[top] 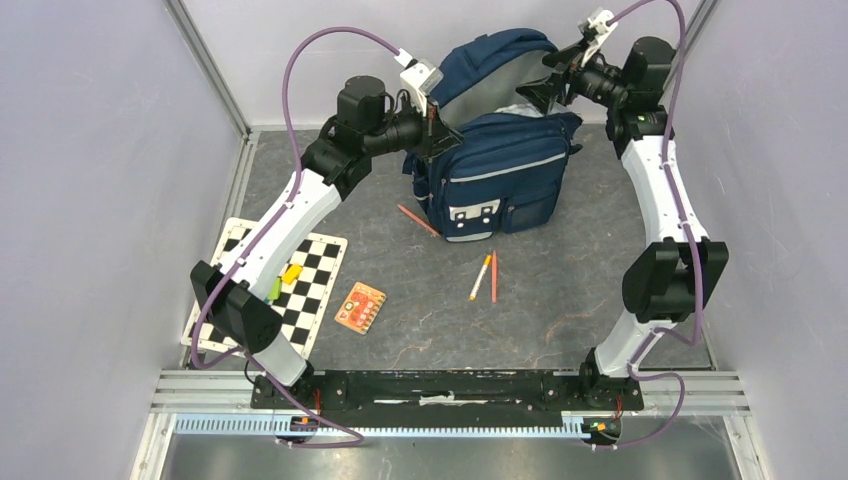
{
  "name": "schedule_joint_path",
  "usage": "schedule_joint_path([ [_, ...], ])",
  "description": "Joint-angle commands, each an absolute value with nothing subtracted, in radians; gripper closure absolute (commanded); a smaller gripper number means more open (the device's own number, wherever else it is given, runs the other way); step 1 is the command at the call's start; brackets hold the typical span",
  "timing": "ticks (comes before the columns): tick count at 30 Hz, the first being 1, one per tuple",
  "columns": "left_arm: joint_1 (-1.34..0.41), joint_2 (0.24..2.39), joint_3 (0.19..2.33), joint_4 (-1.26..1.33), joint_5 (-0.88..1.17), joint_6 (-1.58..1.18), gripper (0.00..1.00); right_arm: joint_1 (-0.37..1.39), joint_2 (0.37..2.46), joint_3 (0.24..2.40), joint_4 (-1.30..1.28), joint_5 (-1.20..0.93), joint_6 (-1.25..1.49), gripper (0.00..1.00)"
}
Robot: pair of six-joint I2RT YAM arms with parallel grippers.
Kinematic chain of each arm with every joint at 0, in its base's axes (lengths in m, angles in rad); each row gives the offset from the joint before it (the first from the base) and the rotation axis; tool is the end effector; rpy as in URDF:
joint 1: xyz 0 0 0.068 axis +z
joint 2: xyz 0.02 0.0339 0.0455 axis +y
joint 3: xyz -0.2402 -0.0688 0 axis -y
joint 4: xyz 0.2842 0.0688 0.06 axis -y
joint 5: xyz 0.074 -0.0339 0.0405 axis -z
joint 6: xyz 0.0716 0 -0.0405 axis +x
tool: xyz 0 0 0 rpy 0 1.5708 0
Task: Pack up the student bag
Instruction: Place the book in the student bag.
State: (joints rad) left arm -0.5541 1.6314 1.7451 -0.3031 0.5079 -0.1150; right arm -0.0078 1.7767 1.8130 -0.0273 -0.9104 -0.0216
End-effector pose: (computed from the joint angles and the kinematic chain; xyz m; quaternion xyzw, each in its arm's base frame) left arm 0.3594 -0.2634 0.4194 0.3187 0.6933 -0.3854 0.5189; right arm 0.4693 0.0529 0.4200 -0.3166 0.6301 0.3001 0.6424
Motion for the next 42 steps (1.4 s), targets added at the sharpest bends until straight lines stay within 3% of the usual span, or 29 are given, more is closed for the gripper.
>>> schedule_joint_path([
  [1, -0.543, 1.597, 1.742, -0.233, 0.493, -0.178, 0.98, -0.027, 1.671, 1.765, 0.094, -0.913, 0.064, 0.02],
  [9, -0.544, 1.589, 1.707, -0.199, 0.447, -0.234, 0.98, -0.026, 1.534, 1.5, 0.536, -1.08, 0.4, 0.02],
  [11, -0.543, 1.591, 1.708, -0.202, 0.451, -0.237, 0.98, -0.027, 1.5, 1.456, 0.515, -1.058, 0.366, 0.02],
  [16, -0.542, 1.584, 1.713, -0.275, 0.302, -0.221, 0.98, -0.032, 1.421, 1.443, 0.189, -0.648, 0.103, 0.02],
  [25, -0.515, 1.561, 1.687, -0.329, 0.258, -0.161, 0.98, -0.146, 1.291, 1.299, 0.049, -0.014, 0.24, 0.01],
  [28, -0.512, 1.536, 1.65, -0.299, 0.295, -0.126, 0.98, -0.216, 1.291, 1.235, 0.023, -0.016, 0.325, 0.01],
  [32, -0.495, 1.523, 1.647, -0.335, 0.288, -0.095, 0.98, -0.247, 1.305, 1.124, 0.095, -0.094, 0.311, 0.09],
  [42, -0.473, 1.516, 1.643, -0.335, 0.404, -0.087, 0.98, -0.229, 1.429, 0.918, 0.585, -0.473, 0.119, 0.16],
])
